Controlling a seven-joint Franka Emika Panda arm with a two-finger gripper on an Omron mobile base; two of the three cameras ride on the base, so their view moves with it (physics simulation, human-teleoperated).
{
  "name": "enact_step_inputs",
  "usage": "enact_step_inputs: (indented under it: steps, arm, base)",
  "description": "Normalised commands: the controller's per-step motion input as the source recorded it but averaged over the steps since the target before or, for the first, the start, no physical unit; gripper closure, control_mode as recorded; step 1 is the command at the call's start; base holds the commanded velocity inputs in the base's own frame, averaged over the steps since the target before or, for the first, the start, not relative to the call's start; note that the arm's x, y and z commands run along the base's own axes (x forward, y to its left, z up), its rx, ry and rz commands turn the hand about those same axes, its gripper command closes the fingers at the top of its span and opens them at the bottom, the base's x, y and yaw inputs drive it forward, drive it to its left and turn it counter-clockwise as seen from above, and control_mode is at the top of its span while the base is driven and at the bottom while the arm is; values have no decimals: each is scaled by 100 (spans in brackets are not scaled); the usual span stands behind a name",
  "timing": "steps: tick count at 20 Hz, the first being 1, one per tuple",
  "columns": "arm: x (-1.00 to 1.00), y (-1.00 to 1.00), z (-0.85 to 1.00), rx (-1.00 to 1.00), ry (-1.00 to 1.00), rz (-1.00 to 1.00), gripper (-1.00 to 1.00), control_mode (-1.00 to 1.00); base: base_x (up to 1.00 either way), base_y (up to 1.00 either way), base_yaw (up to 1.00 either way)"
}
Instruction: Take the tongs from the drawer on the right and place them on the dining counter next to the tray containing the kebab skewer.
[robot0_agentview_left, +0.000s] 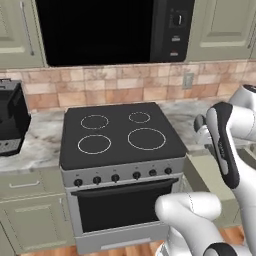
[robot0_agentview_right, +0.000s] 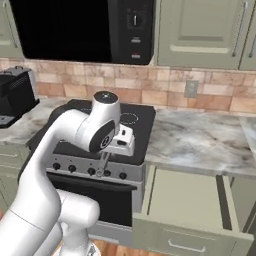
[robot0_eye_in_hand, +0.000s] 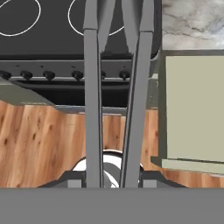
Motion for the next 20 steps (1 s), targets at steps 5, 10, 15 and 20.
enact_step_inputs:
  steps: [5, 10, 15, 20]
  arm:
    - [0, 0, 0, 0, 0, 0, 100, 100]
    - [0, 0, 0, 0, 0, 0, 100, 100]
    - [0, 0, 0, 0, 0, 0, 100, 100]
    - [0, 0, 0, 0, 0, 0, 100, 100]
  base:
    - [-22, 2, -4]
    - [-12, 2, -56]
    - [0, 3, -93]
    - [0, 21, -93]
